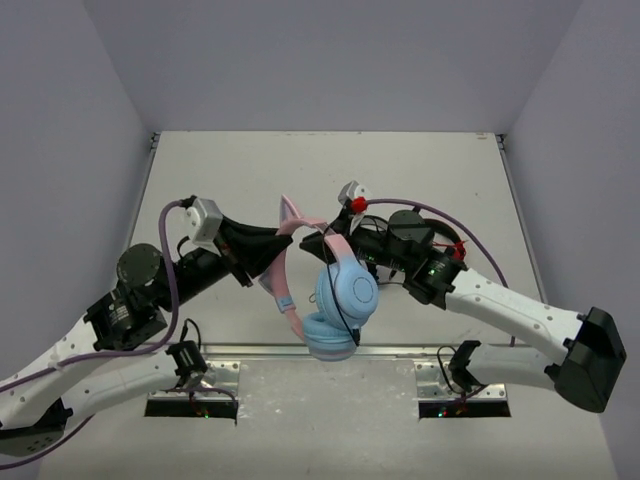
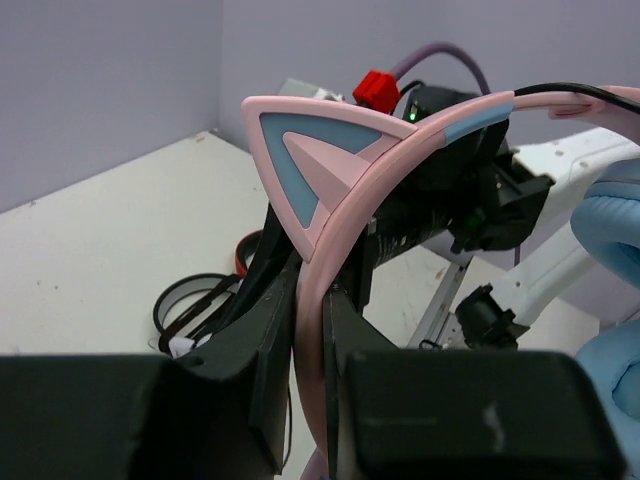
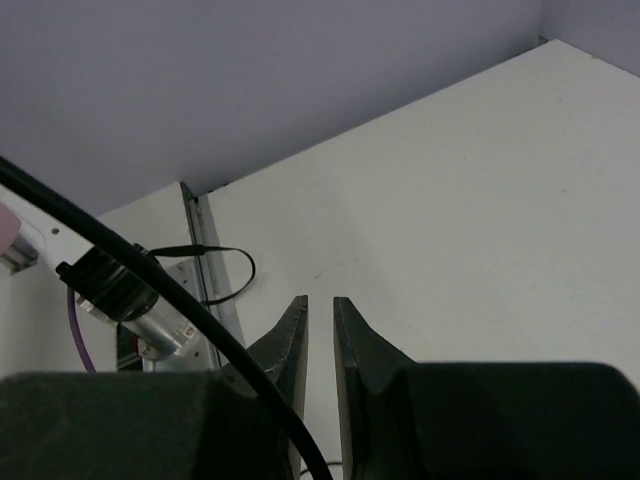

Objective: Wrap the headphones

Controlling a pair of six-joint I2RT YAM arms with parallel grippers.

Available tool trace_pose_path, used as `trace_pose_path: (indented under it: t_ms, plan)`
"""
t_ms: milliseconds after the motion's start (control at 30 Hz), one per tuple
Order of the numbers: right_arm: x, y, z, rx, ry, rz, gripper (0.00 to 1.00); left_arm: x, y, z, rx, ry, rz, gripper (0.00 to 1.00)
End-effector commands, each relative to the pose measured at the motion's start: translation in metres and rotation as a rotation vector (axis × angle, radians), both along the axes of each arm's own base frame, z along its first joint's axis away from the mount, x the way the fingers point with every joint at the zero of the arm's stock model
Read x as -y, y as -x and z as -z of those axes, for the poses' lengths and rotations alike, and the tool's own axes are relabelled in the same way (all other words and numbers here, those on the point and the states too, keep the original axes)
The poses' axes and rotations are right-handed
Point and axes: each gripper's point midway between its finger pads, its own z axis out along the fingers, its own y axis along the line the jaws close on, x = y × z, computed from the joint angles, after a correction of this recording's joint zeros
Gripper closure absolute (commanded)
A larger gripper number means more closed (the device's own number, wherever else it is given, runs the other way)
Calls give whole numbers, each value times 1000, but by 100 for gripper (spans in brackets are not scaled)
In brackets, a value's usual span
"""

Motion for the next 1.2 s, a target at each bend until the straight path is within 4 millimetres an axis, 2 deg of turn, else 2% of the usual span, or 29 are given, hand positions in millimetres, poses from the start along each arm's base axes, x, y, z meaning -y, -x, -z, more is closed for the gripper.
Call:
trace_pose_path:
  t_ms: [0, 67, 133, 233, 300, 433, 600, 700, 867, 1067, 1167]
  plan:
    - [-15, 5, -41, 62, -174, -77, 84, -16, 4, -76, 68, 250, -37, 100]
    - [-22, 1, -39, 47, -194, -87, 84, -23, 0, -85, 61, 277, -77, 100]
    - [-30, -2, -31, 19, -190, -98, 88, -27, -4, -90, 45, 299, -110, 100]
    - [-38, -3, -23, -6, -197, -123, 97, -49, -12, -107, 39, 367, -208, 100]
    - [-39, -2, -17, -25, -200, -129, 98, -63, -15, -118, 28, 409, -268, 100]
    - [-41, 1, 0, -68, -200, -142, 99, -93, -30, -126, -13, 465, -438, 100]
    - [-41, 8, 19, -127, -188, -161, 97, -130, -50, -127, -81, 541, -673, 100]
    - [-43, 14, 25, -140, -181, -174, 97, -138, -58, -125, -111, 552, -761, 100]
    - [-43, 30, 34, -146, -154, -194, 99, -168, -69, -111, -131, 526, -995, 100]
    - [-43, 46, 56, -110, -43, -165, 99, -191, -73, -117, -95, 477, -1179, 100]
    - [-42, 54, 61, -77, 1, -147, 99, -194, -75, -117, -79, 434, -1227, 100]
